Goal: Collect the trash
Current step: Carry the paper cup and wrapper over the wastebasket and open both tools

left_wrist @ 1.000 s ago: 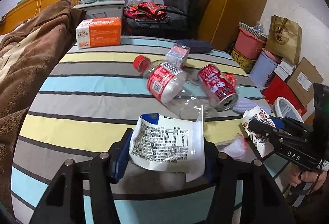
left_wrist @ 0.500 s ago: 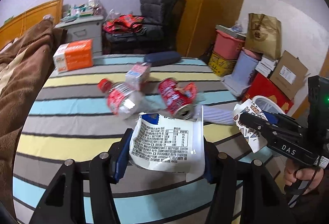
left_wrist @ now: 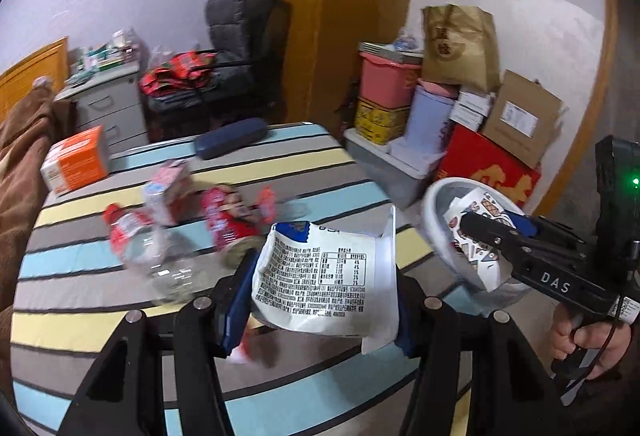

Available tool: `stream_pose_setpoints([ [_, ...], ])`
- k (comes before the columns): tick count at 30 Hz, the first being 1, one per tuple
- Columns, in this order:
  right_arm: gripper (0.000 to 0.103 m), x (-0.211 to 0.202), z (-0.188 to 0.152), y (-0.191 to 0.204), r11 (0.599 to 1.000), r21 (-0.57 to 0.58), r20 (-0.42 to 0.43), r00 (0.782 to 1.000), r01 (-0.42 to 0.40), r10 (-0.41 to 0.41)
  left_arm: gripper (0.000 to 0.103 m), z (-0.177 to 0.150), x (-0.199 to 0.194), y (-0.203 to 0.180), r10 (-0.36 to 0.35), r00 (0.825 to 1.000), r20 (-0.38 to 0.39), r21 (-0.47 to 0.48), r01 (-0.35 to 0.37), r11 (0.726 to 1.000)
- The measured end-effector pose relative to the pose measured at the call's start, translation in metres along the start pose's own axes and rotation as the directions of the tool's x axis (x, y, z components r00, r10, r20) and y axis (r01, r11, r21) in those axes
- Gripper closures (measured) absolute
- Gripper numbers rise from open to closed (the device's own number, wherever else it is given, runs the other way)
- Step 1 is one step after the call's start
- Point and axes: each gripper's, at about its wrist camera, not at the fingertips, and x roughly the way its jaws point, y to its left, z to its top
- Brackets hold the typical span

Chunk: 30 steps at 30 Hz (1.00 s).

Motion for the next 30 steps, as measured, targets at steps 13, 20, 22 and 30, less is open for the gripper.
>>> stream_pose_setpoints([
  [13, 0.060, -0.024, -0.001, -0.068, 0.985, 0.109, 0.027, 0.990, 0.135, -0.138, 0.043, 0.025, 0.035, -0.084, -0.137, 0.990, -0.025, 0.111, 0.139, 0.984],
  [20, 0.059, -0.025, -0.009, -0.102, 0.962, 0.175, -0.004, 0.977, 0.209, -0.212, 0.043, 0.029, 0.062, -0.124, -0.175, 0.983, -0.060, 0.152, 0.182, 0.971],
  [22, 0.059, -0.022, -0.012, -0.108, 0.959, 0.181, -0.027, 0.976, 0.218, -0.217, 0.043, 0.028, 0.069, -0.133, -0.201, 0.977, -0.073, 0.162, 0.211, 0.964],
  [30, 0.058, -0.015, -0.021, -0.131, 0.943, 0.216, -0.070, 0.967, 0.255, -0.245, 0.043, 0.026, 0.091, -0.165, -0.188, 0.976, -0.109, 0.211, 0.208, 0.955],
])
